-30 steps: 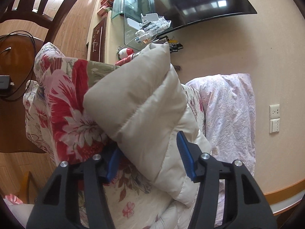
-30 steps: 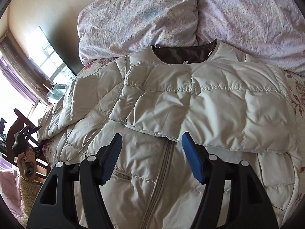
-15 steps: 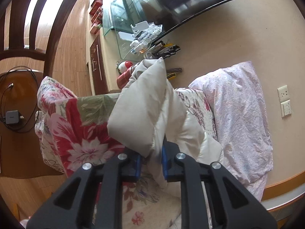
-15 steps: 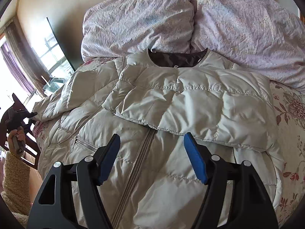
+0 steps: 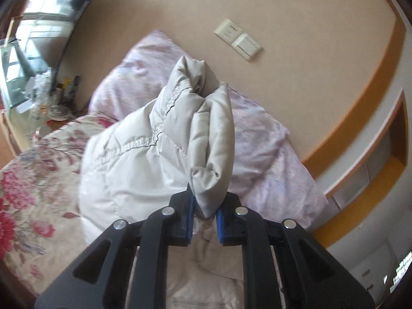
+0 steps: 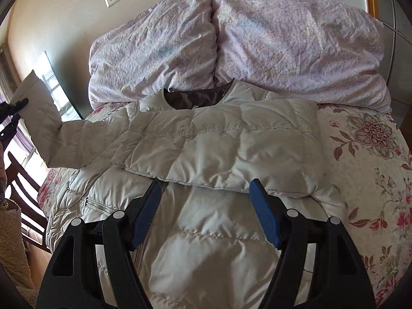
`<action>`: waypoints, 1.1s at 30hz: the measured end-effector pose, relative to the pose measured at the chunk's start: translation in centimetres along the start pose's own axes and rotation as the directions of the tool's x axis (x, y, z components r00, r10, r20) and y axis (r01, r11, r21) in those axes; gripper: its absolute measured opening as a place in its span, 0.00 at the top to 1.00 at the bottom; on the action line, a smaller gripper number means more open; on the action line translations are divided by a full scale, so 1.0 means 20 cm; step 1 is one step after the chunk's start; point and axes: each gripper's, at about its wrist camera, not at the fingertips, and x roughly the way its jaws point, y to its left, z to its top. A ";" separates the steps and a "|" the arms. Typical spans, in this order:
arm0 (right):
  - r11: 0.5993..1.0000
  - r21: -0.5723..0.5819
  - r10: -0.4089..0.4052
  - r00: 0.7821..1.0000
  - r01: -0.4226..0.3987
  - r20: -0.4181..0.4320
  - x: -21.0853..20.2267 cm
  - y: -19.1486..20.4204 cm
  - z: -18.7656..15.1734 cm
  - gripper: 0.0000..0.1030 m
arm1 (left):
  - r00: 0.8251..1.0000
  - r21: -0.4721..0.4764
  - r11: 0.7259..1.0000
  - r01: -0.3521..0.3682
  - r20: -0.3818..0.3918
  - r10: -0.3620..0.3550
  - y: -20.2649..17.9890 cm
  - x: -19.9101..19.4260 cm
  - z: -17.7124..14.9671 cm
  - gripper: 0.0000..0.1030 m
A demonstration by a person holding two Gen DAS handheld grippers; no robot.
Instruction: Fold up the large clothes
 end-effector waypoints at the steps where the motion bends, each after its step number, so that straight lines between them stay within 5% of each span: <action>1: 1.000 0.008 -0.008 1.000 0.008 0.002 -0.01 -0.02 0.00 0.30 | 0.998 0.024 0.999 0.046 -0.036 -0.045 -0.09 0.07 -0.05 0.87; 8: 0.995 0.067 -0.072 0.997 0.071 0.012 -0.07 -0.19 -0.03 0.30 | 0.944 0.106 0.972 0.211 -0.280 -0.175 -0.49 0.54 -0.40 0.87; 11: 0.992 0.081 -0.097 0.995 0.095 0.014 -0.08 -0.24 -0.04 0.30 | 0.916 0.134 0.968 0.213 -0.373 -0.150 -0.58 0.72 -0.58 0.87; 14: 0.989 0.088 -0.118 0.993 0.116 0.016 -0.08 -0.27 -0.03 0.30 | 0.894 0.214 0.963 0.162 -0.446 -0.051 -0.61 0.87 -0.76 0.85; 16: 0.988 0.096 -0.122 0.992 0.120 0.015 -0.08 -0.28 -0.02 0.30 | 0.867 0.245 0.958 0.147 -0.499 -0.006 -0.62 0.95 -0.87 0.66; 19: 0.987 0.108 -0.119 0.993 0.116 0.026 -0.07 -0.27 0.00 0.30 | 0.801 0.221 0.960 0.170 -0.599 -0.004 -0.60 1.00 -1.00 0.37; 21: 0.989 0.101 -0.111 0.993 0.106 0.044 -0.07 -0.25 0.02 0.30 | 0.783 0.176 0.963 0.206 -0.620 -0.054 -0.57 0.96 -0.98 0.31; 23: 0.993 0.071 -0.099 0.992 0.094 0.071 -0.07 -0.19 0.05 0.30 | 0.800 0.173 0.961 0.216 -0.596 -0.073 -0.53 0.86 -0.93 0.26; 25: 0.997 0.029 -0.068 0.993 0.065 0.097 -0.06 -0.11 0.09 0.37 | 0.844 0.206 0.961 0.186 -0.534 -0.049 -0.48 0.75 -0.81 0.22; 27: 0.999 -0.028 -0.018 0.993 0.022 0.117 -0.02 0.00 0.14 0.41 | 0.890 0.244 0.964 0.110 -0.456 0.014 -0.39 0.68 -0.67 0.20; 29: 0.995 -0.091 0.044 0.991 -0.032 0.130 0.03 0.11 0.19 0.46 | 0.918 0.269 0.963 0.010 -0.385 0.098 -0.28 0.66 -0.54 0.20; 33: 0.975 -0.215 0.089 0.989 -0.062 0.120 0.22 0.33 0.26 0.51 | 0.924 0.366 0.918 -0.154 -0.277 0.265 -0.09 0.66 -0.41 0.20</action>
